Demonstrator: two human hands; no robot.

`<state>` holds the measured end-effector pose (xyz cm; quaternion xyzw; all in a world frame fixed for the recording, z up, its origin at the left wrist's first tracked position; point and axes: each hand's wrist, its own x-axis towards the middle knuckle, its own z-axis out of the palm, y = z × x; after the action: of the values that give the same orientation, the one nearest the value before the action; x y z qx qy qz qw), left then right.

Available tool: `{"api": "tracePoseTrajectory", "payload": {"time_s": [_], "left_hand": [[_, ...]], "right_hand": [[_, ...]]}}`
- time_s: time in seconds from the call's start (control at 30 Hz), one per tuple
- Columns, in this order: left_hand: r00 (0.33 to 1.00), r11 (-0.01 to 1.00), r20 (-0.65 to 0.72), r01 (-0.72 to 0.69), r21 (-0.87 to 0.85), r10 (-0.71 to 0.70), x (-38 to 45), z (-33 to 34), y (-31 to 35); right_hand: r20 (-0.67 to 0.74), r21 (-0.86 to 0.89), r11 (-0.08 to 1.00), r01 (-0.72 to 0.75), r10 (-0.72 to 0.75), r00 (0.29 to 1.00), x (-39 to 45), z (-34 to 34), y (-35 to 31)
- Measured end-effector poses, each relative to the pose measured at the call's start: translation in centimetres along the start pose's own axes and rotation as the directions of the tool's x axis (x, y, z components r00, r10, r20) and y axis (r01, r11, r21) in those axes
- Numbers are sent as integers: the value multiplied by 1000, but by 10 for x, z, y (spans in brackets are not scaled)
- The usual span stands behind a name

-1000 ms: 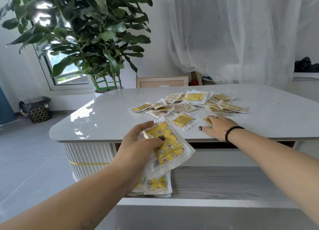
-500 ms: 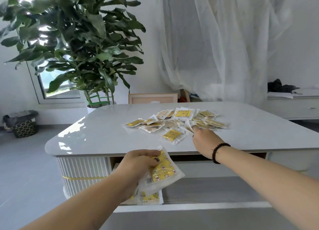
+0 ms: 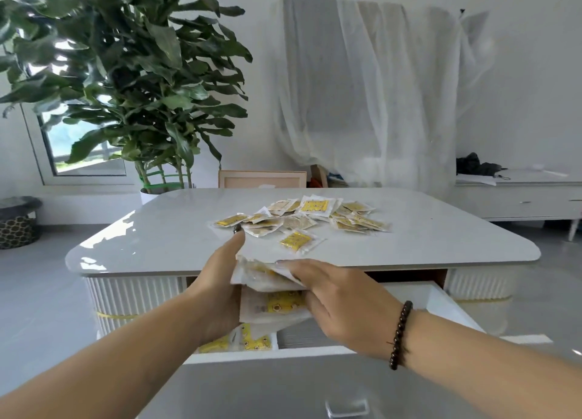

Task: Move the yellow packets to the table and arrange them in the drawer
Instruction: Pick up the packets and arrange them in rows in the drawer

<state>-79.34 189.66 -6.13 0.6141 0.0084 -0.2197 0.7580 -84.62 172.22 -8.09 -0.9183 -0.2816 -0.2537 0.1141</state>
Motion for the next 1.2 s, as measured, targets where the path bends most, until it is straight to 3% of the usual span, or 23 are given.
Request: {"api": "tracePoseTrajectory", "payload": {"time_s": [0.17,0.33,0.43,0.5,0.57,0.63,0.7,0.87,0.97,1.1,1.2], "left_hand": [[999,998,5,-48,33,48,-11,2,-2],[979,974,-48,-193,122,200,-14,2,-6],[963,955,-71,-244,169,259,-14,0,-7],[949,940,-76,-289,181,306,-13,-3,-6],[936,915,-58,-326,236,348,-7,-9,-7],[936,907,-43,-327,267,350,5,-18,-13],[943,914,-36,-309,263,330,10,-21,-14],[951,927,-37,-290,239,307,0,-12,-9],[957,933,-43,-269,239,287,1,-13,-8],[956,929,-45,-270,253,290,5,-14,-8],[940,902,-48,-308,302,337,13,-16,-12]], "right_hand": [[162,257,950,-180,141,977,-7,-10,4],[312,494,778,-389,259,914,-10,-20,-3],[304,574,689,-443,323,896,-6,-19,-9],[236,555,684,-473,416,878,-2,-17,-5],[204,559,621,-550,540,817,0,-16,1],[245,616,476,-628,642,726,0,-15,10],[277,694,340,-634,687,672,-1,-16,18],[217,839,151,-523,788,576,0,-17,37],[255,918,-9,-396,779,573,-1,-24,38],[297,925,-66,-373,738,606,-3,-25,30],[318,890,4,-457,711,627,-1,-15,18]]}}
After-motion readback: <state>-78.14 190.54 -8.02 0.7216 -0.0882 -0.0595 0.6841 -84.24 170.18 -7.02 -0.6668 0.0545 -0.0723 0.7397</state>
